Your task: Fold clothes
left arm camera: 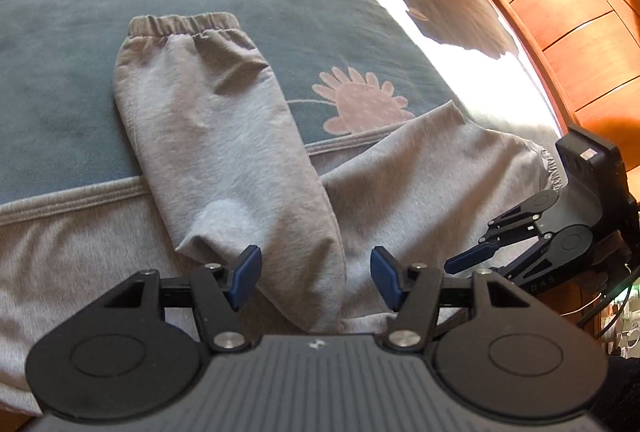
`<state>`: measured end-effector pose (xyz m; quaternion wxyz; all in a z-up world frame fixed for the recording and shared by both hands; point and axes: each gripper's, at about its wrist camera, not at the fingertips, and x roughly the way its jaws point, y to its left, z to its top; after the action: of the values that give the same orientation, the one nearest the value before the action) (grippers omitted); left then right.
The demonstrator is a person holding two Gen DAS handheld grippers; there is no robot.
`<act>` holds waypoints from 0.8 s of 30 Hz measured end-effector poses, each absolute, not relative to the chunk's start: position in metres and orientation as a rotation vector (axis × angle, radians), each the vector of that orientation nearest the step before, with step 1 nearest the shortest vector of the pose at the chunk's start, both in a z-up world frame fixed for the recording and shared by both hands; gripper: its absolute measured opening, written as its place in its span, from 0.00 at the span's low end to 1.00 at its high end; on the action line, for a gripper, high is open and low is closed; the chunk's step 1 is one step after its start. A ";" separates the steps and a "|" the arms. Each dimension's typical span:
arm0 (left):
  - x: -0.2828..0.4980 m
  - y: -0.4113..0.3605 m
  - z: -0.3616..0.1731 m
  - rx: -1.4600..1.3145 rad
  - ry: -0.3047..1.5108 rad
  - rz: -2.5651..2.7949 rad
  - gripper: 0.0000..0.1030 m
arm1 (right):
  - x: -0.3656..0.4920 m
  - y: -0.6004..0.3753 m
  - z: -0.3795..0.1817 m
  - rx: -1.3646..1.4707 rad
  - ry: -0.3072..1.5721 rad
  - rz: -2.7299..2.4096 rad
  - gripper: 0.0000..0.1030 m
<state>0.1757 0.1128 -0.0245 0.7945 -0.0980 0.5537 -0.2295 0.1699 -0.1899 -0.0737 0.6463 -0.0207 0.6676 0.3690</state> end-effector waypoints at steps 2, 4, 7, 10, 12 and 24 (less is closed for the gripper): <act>0.196 0.092 -0.019 -0.162 1.149 -0.569 0.68 | 0.176 -0.208 -0.066 -0.032 1.480 0.801 0.41; 0.222 0.065 -0.021 -0.146 1.134 -0.634 0.68 | 0.183 -0.226 -0.058 -0.021 1.429 0.750 0.41; 0.260 0.024 -0.028 -0.180 1.136 -0.730 0.68 | 0.195 -0.263 -0.049 0.000 1.372 0.659 0.41; 0.296 -0.020 -0.038 -0.272 1.162 -0.826 0.68 | 0.206 -0.309 -0.045 0.023 1.332 0.580 0.41; 0.319 -0.051 -0.051 -0.365 1.197 -0.875 0.68 | 0.211 -0.340 -0.047 0.027 1.319 0.530 0.41; 0.364 -0.205 -0.141 -0.361 1.466 -0.964 0.62 | 0.212 -0.468 -0.067 0.067 1.330 0.463 0.41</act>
<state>0.3642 -0.2045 -0.1410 0.6250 -0.1573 0.6388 -0.4201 0.2120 -0.4676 -0.0666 0.7617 0.0307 0.6112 0.2129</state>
